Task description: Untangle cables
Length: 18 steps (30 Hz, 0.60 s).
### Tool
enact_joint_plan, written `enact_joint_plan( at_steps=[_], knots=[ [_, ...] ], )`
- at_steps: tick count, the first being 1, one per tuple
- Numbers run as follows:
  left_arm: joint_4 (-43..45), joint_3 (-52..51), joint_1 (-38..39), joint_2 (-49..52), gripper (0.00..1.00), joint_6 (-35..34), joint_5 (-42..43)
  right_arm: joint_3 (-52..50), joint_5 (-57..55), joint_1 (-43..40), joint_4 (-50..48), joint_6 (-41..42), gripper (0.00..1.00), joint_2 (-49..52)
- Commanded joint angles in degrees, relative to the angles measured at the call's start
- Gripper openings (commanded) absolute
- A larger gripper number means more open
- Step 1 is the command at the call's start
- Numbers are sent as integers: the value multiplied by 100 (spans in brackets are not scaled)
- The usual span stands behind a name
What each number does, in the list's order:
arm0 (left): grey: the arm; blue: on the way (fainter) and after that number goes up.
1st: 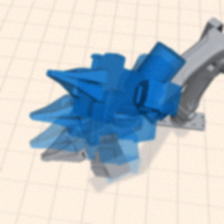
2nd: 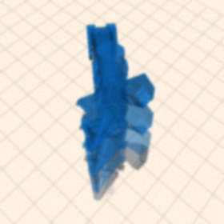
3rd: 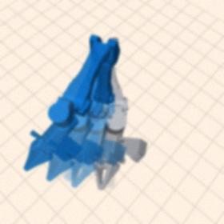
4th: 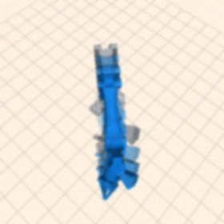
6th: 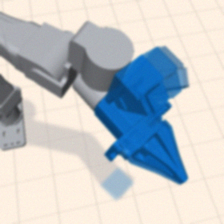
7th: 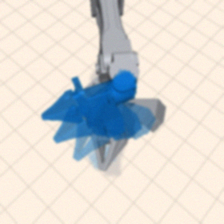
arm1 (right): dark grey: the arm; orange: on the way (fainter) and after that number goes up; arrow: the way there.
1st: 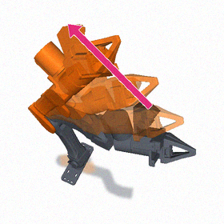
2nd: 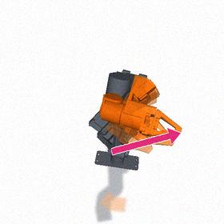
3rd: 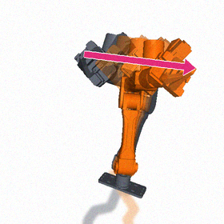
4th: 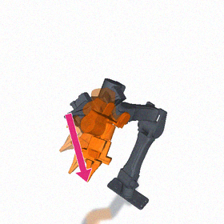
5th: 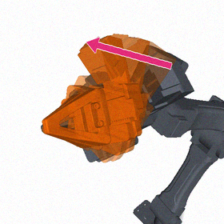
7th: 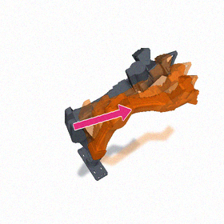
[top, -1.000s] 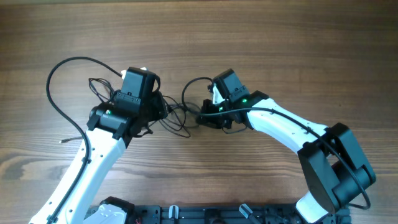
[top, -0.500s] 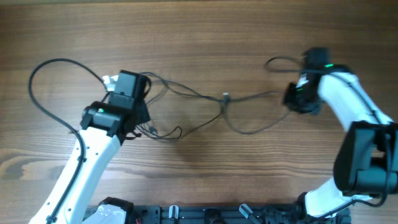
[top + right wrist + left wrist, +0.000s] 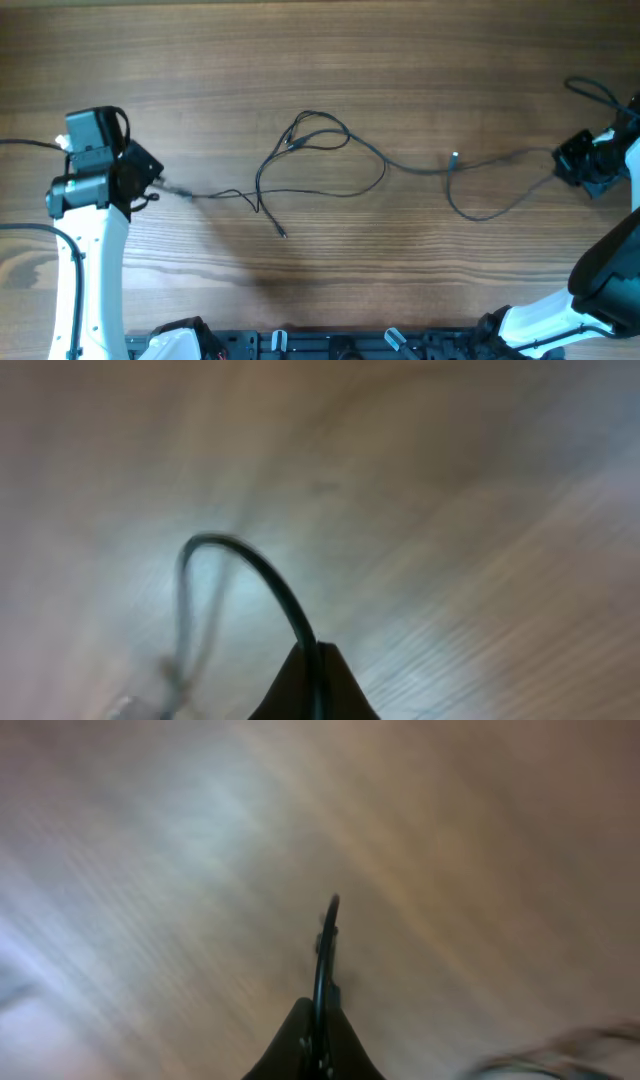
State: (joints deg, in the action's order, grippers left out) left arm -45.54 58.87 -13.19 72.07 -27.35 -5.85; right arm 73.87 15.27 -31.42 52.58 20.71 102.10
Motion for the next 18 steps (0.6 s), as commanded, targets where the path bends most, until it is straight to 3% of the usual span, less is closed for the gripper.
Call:
enact_joint_plan(
  at_steps=[1, 4, 6, 11, 14, 18],
  knots=[
    [514, 26, 153, -83, 4, -7, 1609, 101, 2302, 398, -160, -1071, 4, 76],
    [793, 26, 385, -83, 6, 20, 1692, 101, 2614, 935, -146, -1484, 4, 74],
    [831, 26, 516, -83, 33, 138, 1694, 96, 2583, 1388, -136, -1639, 4, 76],
    [737, 26, 754, -83, 67, 164, 1694, 96, 1639, 2295, -96, -1606, 4, 76],
    [632, 26, 1014, -83, 69, 162, 1740, 96, 732, 2761, -74, -1572, 4, 76],
    [592, 26, 1641, -70, 68, 162, 2304, 96, 614, 3154, -162, -1641, 4, 76]
  ],
)
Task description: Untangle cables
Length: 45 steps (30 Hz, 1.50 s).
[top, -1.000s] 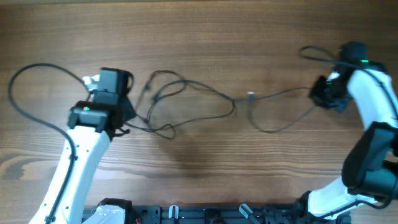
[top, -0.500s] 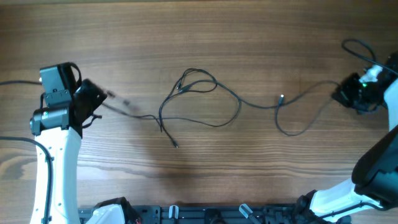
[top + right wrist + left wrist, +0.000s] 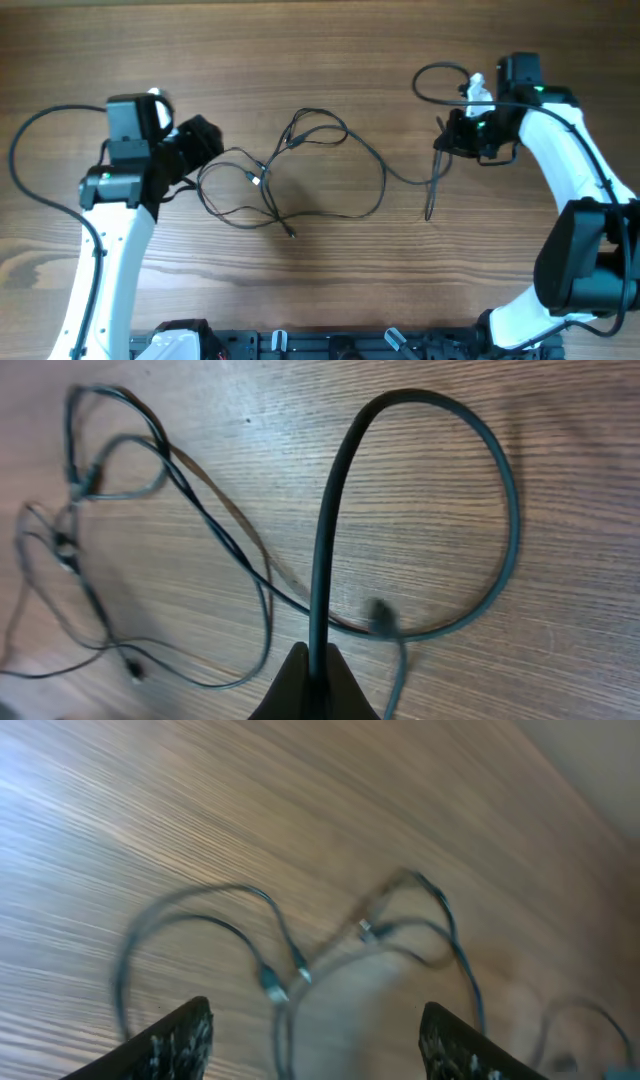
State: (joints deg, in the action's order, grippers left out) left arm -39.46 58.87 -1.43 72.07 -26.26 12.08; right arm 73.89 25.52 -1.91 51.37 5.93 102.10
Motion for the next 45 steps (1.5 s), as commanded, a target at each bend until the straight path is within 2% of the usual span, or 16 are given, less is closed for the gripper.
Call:
enact_joint_plan(
  at_steps=[1, 5, 13, 23, 32, 37, 45],
  knots=[
    [-42, 26, 651, -52, 68, 52, 501, 94, -411, 310, -55, -238, 4, 76],
    [-260, 26, 1403, 249, 67, 50, 188, 79, -511, 750, -105, -516, 9, 76],
    [-352, 24, 2050, 1303, 64, 7, -59, 61, -968, 1399, -317, -590, 14, 79],
    [-293, 24, 2168, 2144, 65, 9, -61, 61, -1071, 1633, -400, -577, 25, 428],
    [-234, 24, 2168, 2149, 64, 7, -107, 61, -1062, 1891, -442, -575, 24, 892],
    [-247, 24, 2168, 2149, 64, 7, -105, 61, -1161, 1991, -643, -570, 20, 1143],
    [-254, 24, 2168, 2149, 64, 9, -107, 61, -1462, 1991, -723, -597, 21, 1287]
  ],
)
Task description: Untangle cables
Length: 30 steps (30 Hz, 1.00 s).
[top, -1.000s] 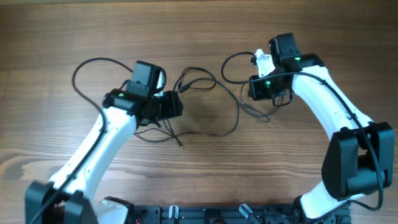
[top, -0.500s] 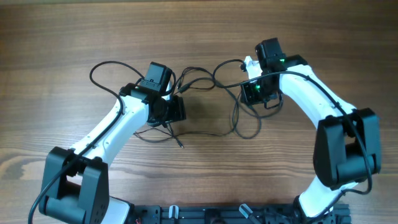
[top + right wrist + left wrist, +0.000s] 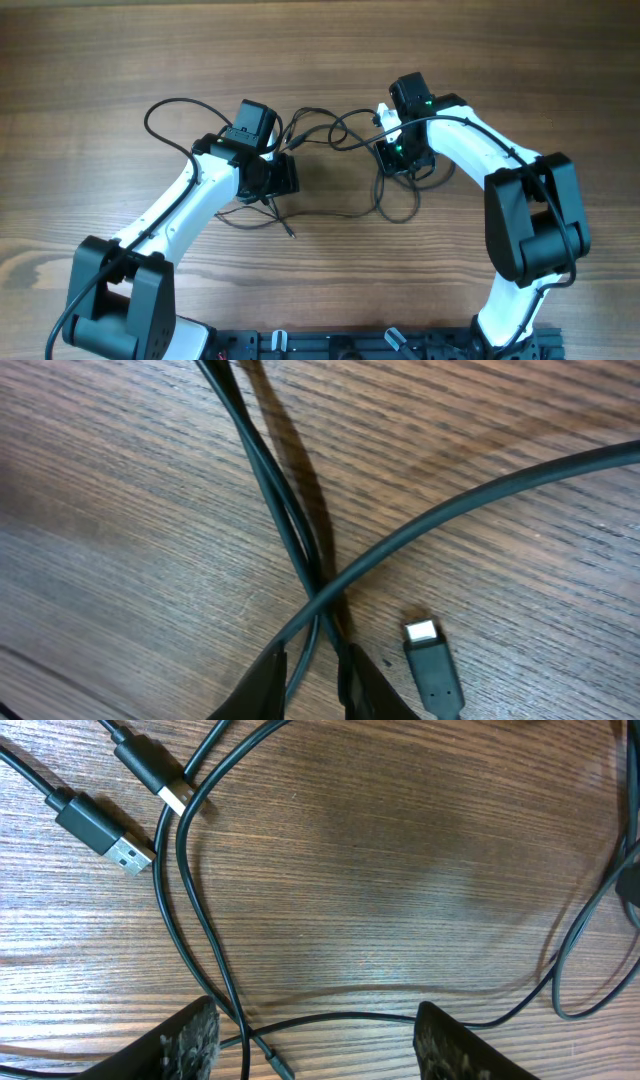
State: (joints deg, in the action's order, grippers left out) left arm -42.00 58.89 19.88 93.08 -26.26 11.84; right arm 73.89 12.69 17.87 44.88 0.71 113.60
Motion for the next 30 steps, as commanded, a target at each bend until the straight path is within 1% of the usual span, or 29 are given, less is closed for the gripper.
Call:
enact_joint_plan(
  at_steps=[1, 3, 8, 13, 17, 21, 22, 25, 30],
  knots=[
    [0, 24, 37, 48, 64, 7, -83, 61, -179, 13, -101, -72, 21, 138],
    [-2, 22, 37, 48, 64, 9, -83, 63, -271, 13, -155, -72, 27, 138],
    [-4, 22, 37, 48, 64, 7, -83, 63, -286, 13, -129, -214, 27, 138],
    [-4, 22, 37, 48, 64, 9, -83, 44, -219, 13, 168, -125, 27, 138],
    [-2, 24, 37, 48, 64, 9, -83, -348, -216, 13, -76, -26, 27, 138],
    [-4, 22, 37, 48, 64, 9, -83, -481, -240, 13, -251, -72, 27, 138],
    [-4, 22, 37, 48, 64, 9, -81, -481, -240, 13, -269, -72, 25, 138],
    [-15, 22, 37, 48, 64, 9, -83, -481, -238, 13, -227, -52, 4, 138],
    [-26, 22, 37, 48, 65, 9, -83, -479, -216, 13, 63, 103, 4, 138]
  ],
)
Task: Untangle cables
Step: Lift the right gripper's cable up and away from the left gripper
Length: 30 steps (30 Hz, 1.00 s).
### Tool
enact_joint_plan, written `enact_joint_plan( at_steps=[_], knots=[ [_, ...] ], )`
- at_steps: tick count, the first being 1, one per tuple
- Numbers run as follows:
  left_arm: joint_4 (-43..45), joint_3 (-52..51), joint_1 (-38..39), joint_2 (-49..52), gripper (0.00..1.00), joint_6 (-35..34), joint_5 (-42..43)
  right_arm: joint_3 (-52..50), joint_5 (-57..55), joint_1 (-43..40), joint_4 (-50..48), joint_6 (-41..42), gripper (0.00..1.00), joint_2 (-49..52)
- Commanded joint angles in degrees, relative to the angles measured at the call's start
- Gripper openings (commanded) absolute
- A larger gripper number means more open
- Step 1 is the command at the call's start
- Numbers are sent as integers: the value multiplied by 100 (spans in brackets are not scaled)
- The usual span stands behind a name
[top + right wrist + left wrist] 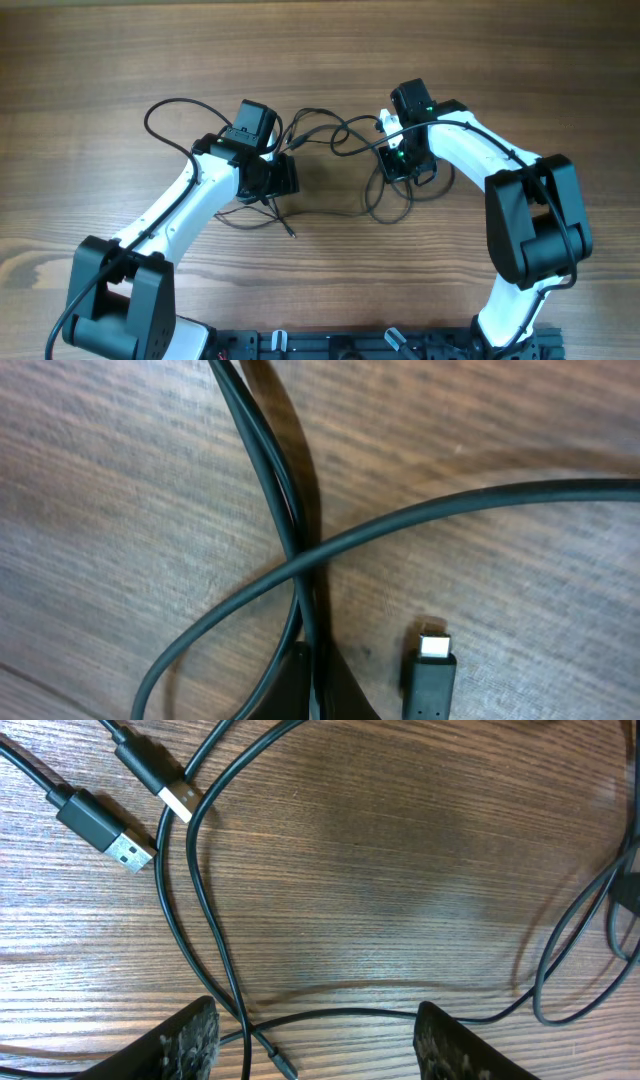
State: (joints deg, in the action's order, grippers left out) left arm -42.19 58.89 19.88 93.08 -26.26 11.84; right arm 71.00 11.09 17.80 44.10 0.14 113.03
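Note:
Thin black cables (322, 128) lie tangled mid-table between my two arms. My left gripper (283, 176) hovers low over the tangle's left part, open. In the left wrist view its fingers (188, 1038) stand wide apart, with crossing cable strands (205, 935) and two USB-A plugs (103, 828) on the wood ahead. My right gripper (315, 665) is shut on a black cable strand (270, 490), which a second strand crosses; a USB-C plug (430, 670) lies just right of it. In the overhead view the right gripper (399, 166) sits at the tangle's right side.
Everything lies on a wooden table (520, 60). One cable loop (160, 108) reaches out to the left behind my left arm, another loop (385, 205) lies in front of the right gripper. A black rail (350, 345) runs along the front edge.
My right gripper, then slightly apart around a cable strand, is now shut on it. The loop in front of it has shifted a little. The left gripper stays open in place.
At first both grippers were shut on cable near opposite table ends, the cable stretched between them. Then the left was open and both had come inward. Later both were at the central tangle, the right slightly open around a strand that it now grips.

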Motion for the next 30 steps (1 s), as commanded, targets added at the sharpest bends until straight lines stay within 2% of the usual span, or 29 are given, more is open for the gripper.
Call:
enact_joint_plan(
  at_steps=[1, 7, 11, 16, 27, 29, 30],
  knots=[
    [-7, 22, 37, 48, 65, 9, -83, -188, -57, 20, 164, 166, 4, 192],
    [17, 22, 37, 48, 66, 9, -83, 699, 66, 20, 1471, -26, 4, -17],
    [17, 22, 37, 48, 66, 9, -83, 1744, 1250, 20, 2227, -492, 4, -385],
    [15, 20, 37, 48, 66, 9, -83, 2288, 2337, 20, 2227, -640, 4, -704],
    [46, 20, 293, 48, 68, 11, -79, 2323, 4024, 20, 1353, -592, 4, -868],
    [68, 20, 319, 48, 64, 11, -76, 2323, 4022, 20, 1364, -595, 4, -868],
    [66, 20, 317, 48, 55, 11, -76, 2323, 4022, 20, 1364, -592, 4, -868]
  ],
)
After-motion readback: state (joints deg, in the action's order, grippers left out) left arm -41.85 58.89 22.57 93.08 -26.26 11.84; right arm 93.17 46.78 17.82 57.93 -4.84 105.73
